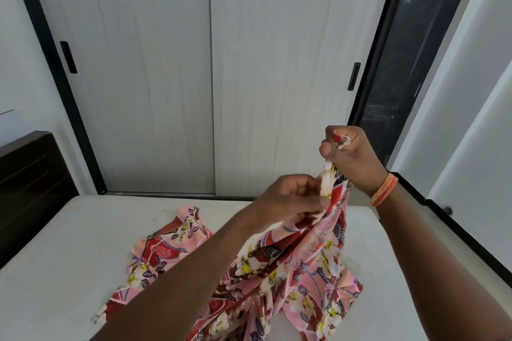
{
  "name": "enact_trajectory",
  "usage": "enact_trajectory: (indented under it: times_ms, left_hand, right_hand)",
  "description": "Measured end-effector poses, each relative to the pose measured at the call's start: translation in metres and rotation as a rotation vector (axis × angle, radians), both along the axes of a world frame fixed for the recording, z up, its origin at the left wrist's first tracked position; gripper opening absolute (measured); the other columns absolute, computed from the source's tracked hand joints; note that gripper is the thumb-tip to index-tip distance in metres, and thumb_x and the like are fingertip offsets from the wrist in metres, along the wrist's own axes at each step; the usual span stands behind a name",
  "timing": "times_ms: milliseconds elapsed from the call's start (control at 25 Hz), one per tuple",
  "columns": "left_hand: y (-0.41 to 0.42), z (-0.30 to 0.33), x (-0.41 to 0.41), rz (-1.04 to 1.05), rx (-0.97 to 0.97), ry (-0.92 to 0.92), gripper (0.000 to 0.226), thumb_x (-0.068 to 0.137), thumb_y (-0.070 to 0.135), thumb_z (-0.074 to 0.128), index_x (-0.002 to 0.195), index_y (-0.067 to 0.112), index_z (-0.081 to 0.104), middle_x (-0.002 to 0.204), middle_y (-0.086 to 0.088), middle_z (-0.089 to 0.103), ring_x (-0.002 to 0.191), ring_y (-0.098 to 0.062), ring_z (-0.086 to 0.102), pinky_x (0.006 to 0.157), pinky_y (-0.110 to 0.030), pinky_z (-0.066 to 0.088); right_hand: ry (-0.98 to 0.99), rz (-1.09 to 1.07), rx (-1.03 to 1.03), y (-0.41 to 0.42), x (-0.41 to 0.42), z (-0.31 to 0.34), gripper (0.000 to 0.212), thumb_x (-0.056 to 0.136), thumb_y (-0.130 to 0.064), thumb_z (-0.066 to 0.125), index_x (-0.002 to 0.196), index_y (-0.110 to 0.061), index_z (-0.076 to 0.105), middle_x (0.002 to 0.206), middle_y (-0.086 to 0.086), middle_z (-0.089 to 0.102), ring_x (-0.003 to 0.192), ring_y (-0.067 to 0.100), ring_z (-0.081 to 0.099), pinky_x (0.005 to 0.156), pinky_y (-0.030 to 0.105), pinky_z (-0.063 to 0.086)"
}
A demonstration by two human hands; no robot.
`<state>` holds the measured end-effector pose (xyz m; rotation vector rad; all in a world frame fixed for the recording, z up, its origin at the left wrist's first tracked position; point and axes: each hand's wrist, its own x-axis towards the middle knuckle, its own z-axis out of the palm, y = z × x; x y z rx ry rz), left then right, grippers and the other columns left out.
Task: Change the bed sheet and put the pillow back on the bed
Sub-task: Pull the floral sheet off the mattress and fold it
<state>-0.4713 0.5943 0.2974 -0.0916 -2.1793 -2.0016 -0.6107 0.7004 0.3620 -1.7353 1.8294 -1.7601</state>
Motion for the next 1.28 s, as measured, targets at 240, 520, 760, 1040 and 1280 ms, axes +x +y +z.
enact_trajectory:
  times_ms: [240,520,760,1040,1280]
  left_hand:
    - [0.045,-0.074,-0.009,0.39,-0.652,0.356,0.01,0.094,0.025,0.059,0.095,0.015,0.063,0.09,0.005,0.062,0.08,-0.008,0.057,0.073,-0.032,0.053]
    - [0.044,-0.072,-0.013,0.431,-0.252,0.193,0.014,0.103,0.027,0.044,0.101,0.015,0.051,0.091,-0.002,0.065,0.08,-0.011,0.067,0.061,-0.035,0.059]
    - [0.005,-0.035,-0.031,0.314,-0.157,-0.029,0.025,0.095,0.034,0.062,0.117,0.024,0.057,0.08,-0.001,0.065,0.075,-0.017,0.066,0.064,-0.033,0.052]
    - [-0.003,-0.034,-0.052,0.158,-0.615,0.014,0.023,0.097,0.027,0.06,0.104,0.011,0.074,0.094,-0.002,0.074,0.076,-0.016,0.067,0.068,-0.032,0.053]
    - [-0.049,0.019,-0.058,0.634,-1.104,0.183,0.033,0.102,0.032,0.046,0.092,0.014,0.072,0.082,-0.003,0.063,0.073,-0.021,0.06,0.067,-0.036,0.049]
  right_hand:
    - [-0.323,0.027,-0.068,0.024,-0.016,-0.013,0.072,0.074,-0.063,0.07,0.056,-0.007,0.03,0.047,0.008,0.025,0.04,0.014,0.026,0.044,0.022,0.028]
    - [-0.628,0.203,-0.168,0.035,-0.021,-0.021,0.065,0.052,-0.08,0.07,0.054,-0.025,0.036,0.044,-0.008,0.038,0.036,0.003,0.035,0.04,0.013,0.035]
    - [-0.607,0.152,-0.139,0.028,-0.018,-0.02,0.067,0.058,-0.082,0.066,0.054,-0.022,0.036,0.045,-0.006,0.04,0.036,0.004,0.035,0.04,0.015,0.035]
    - [-0.313,0.027,-0.04,0.035,-0.023,-0.022,0.056,0.075,-0.06,0.072,0.052,-0.021,0.039,0.048,-0.001,0.032,0.041,0.01,0.031,0.045,0.02,0.03]
    - [0.249,-0.412,0.358,0.029,-0.048,-0.034,0.061,0.063,-0.062,0.078,0.077,-0.011,0.05,0.069,0.01,0.061,0.062,0.03,0.059,0.051,0.036,0.044]
